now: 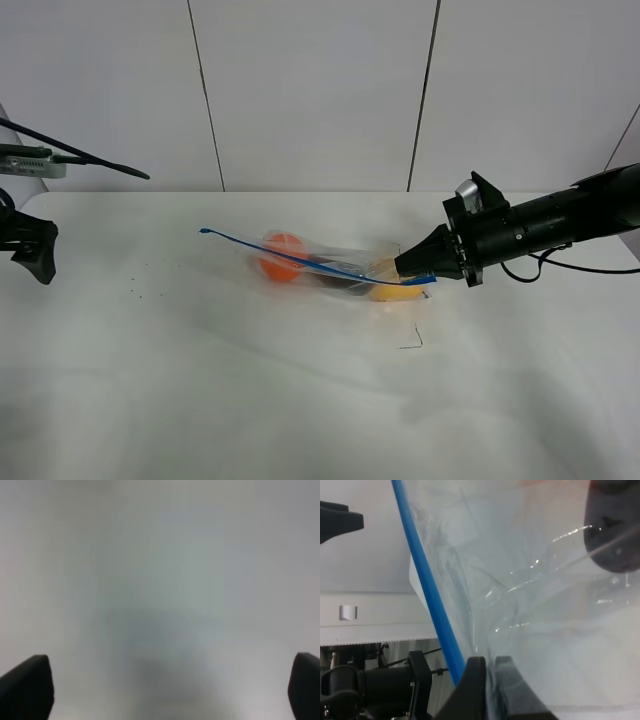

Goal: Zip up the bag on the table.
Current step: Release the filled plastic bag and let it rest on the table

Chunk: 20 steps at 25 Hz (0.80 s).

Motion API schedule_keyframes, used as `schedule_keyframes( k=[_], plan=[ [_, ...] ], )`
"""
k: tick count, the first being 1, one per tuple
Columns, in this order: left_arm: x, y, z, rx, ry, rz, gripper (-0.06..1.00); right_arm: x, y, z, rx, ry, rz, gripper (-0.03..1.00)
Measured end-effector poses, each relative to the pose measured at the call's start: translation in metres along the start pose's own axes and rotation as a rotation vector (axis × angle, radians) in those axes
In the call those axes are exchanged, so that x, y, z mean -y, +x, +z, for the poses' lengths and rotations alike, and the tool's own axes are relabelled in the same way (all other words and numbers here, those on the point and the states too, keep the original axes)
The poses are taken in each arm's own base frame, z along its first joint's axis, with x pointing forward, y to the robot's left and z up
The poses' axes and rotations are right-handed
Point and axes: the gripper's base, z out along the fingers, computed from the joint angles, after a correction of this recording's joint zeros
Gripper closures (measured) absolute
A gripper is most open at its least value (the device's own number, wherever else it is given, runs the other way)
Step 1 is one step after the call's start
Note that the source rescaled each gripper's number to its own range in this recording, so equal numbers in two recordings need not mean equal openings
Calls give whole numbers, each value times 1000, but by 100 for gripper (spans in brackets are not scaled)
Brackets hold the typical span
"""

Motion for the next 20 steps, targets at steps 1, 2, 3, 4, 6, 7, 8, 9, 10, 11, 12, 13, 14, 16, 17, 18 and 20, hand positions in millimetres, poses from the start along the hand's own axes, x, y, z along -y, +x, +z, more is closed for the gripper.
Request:
schedule_keyframes(
  k=[1,2,3,4,6,7,8,9,10,11,12,13,14,16,17,18,20],
  plan=[
    [0,1,0,-7,1,3,-3,0,0,0,-1,1,0,97],
    [0,1,0,-11,2,8,-3,0,0,0,-1,1,-1,97],
    [0,1,0,-13,2,15,-3,0,0,0,-3,2,-2,97],
    [0,1,0,-14,2,20,-3,0,0,0,-4,3,-5,97],
    [0,2,-2,-6,2,29,-3,1,1,0,-8,6,-7,97],
    [0,2,-3,3,2,28,-3,1,1,0,-9,7,-8,97],
    [-1,3,-7,18,1,26,-3,1,1,0,-10,7,-8,97],
    [-1,4,-10,32,1,24,-3,1,1,0,-10,7,-8,97],
    [-2,6,-14,49,0,22,-3,1,1,0,-12,9,-9,97],
    [-2,8,-17,63,1,19,-3,1,1,0,-12,9,-9,97],
    [-2,12,-21,75,5,16,-3,1,1,0,-12,9,-9,97],
    [-2,15,-25,92,14,9,-3,1,1,0,-12,9,-9,97],
    [-1,19,-27,105,25,3,-3,1,1,0,-12,9,-9,97],
    [1,30,-31,127,49,2,-3,1,1,0,-13,9,-10,97],
    [2,35,-33,136,60,4,-3,1,1,0,-13,9,-10,97],
    [3,41,-33,136,70,13,-3,1,1,0,-13,10,-11,97],
    [5,54,-37,159,87,15,-3,1,1,0,-14,10,-14,97]
  ],
)
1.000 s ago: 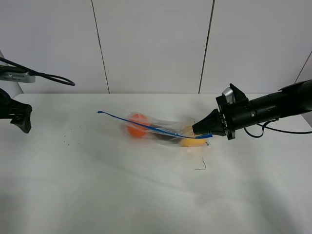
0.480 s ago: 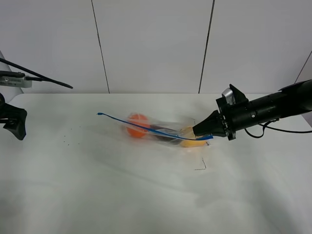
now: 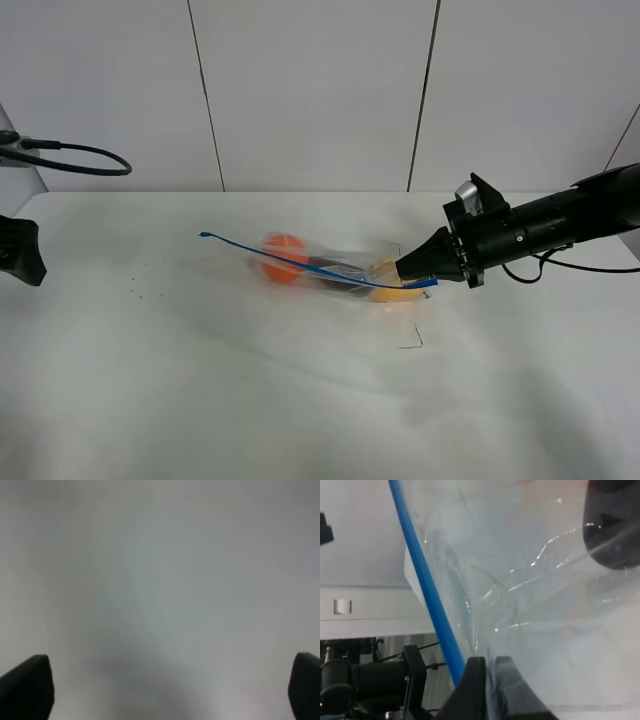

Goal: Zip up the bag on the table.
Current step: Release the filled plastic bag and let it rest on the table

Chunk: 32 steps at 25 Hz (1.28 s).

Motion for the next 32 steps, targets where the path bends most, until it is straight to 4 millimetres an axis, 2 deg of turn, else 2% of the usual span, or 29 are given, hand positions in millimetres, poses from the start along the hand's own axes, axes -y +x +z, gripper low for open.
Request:
schedule_keyframes(
  k=[5,18,25,29,32],
  plan=[
    [4,33,-18,136,13,-12,-3,0,0,0,0,0,0,97],
    [12,146,-52,452,2,-37,-3,0,0,0,0,0,-3,97],
    [16,191,-53,527,8,-47,-3,0,0,0,0,0,-4,97],
    [20,208,-43,546,27,-51,-3,0,0,0,0,0,-4,97],
    [21,217,-43,581,34,-53,-3,0,0,0,0,0,-4,97]
  ],
)
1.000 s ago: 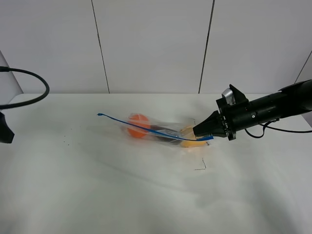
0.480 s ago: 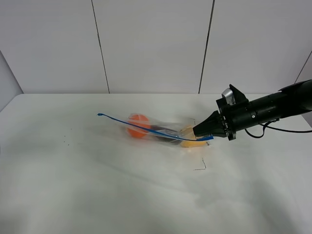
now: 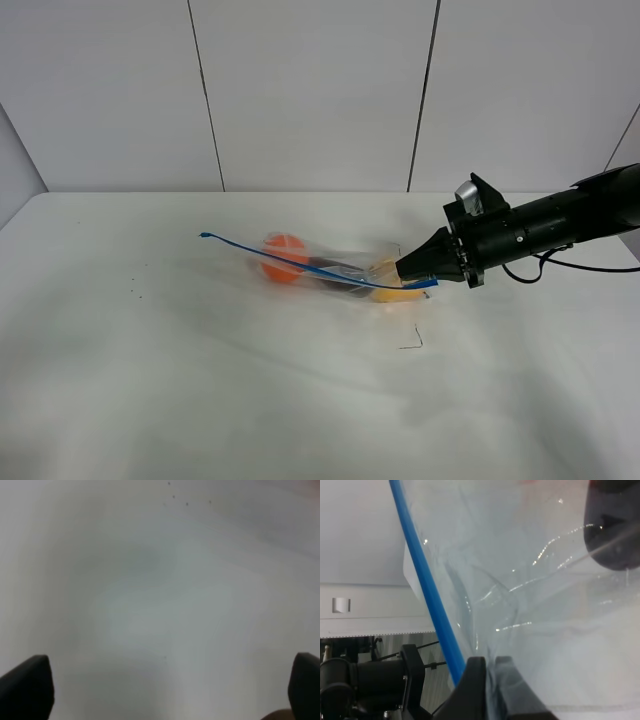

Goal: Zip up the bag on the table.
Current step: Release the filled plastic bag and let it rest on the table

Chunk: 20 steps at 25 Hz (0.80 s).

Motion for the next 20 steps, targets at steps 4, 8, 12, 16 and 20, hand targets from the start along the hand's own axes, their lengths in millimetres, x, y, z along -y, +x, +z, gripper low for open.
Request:
schedule_keyframes(
  k=[4,8,12,16,20],
  plan=[
    [1,7,-8,75,0,-1,-3,0,0,0,0,0,-3,97],
    [1,14,-15,134,-1,-1,-3,0,0,0,0,0,-4,97],
    [2,17,-17,154,8,-4,-3,0,0,0,0,0,-4,97],
    [3,18,-16,152,12,-5,-3,0,0,0,0,0,-5,97],
    [3,19,-15,146,20,-7,-3,0,0,0,0,0,-5,97]
  ],
)
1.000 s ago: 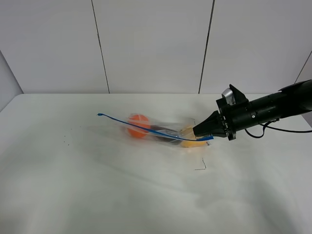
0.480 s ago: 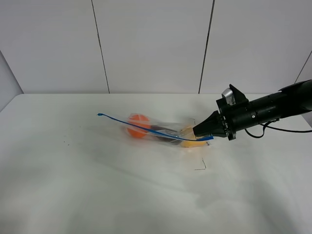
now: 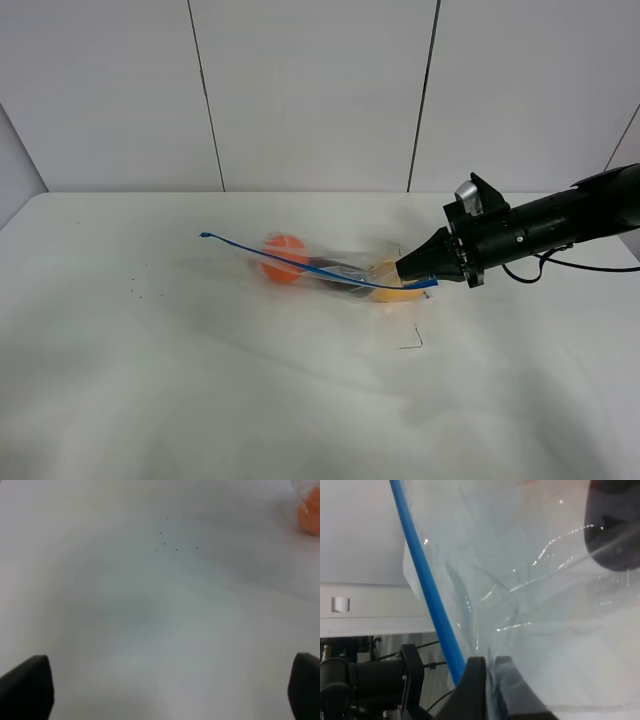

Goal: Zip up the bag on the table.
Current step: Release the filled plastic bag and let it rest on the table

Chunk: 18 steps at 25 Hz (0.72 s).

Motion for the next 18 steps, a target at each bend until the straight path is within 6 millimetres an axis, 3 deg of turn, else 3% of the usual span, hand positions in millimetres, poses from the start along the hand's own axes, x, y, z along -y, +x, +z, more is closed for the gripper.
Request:
schedule_keyframes(
  k=[18],
  plan=[
    [0,0,0,-4,-2,-15,-3,0,0,0,0,0,-2,97]
  ],
)
